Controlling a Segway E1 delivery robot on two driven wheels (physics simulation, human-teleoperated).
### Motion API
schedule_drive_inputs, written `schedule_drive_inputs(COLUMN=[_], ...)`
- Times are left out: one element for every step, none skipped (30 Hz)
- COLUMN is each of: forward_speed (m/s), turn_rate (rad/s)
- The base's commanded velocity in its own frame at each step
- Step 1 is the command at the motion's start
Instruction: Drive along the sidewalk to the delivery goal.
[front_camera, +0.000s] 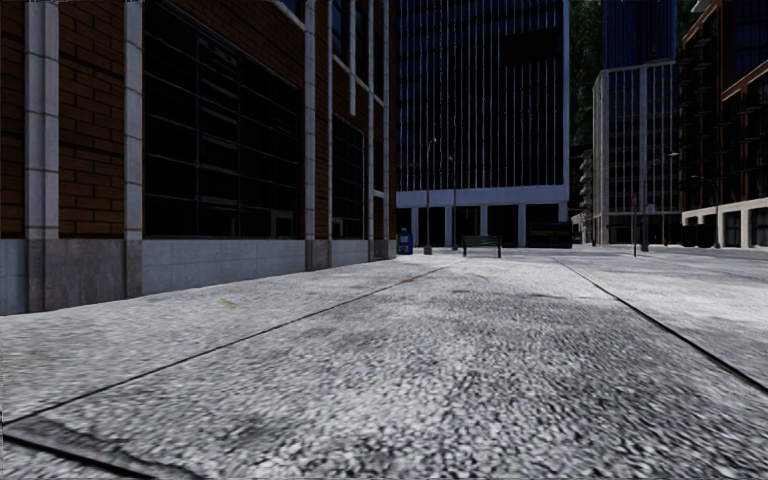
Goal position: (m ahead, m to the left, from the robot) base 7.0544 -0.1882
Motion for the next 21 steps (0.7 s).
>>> schedule_drive_inputs(forward_speed=[2.00,2.00,2.00,2.00,2.00,2.00,2.00,2.00,2.00,2.00,2.00,2.00,2.00,2.00,2.00,2.00,2.00,2.00,2.00,2.00,2.00], turn_rate=[0.00,0.00,0.00,0.00,0.00,0.00,0.00,0.00,0.00,0.00,0.00,0.00,0.00,0.00,0.00,0.00,0.00,0.00,0.00,0.00,0.00])
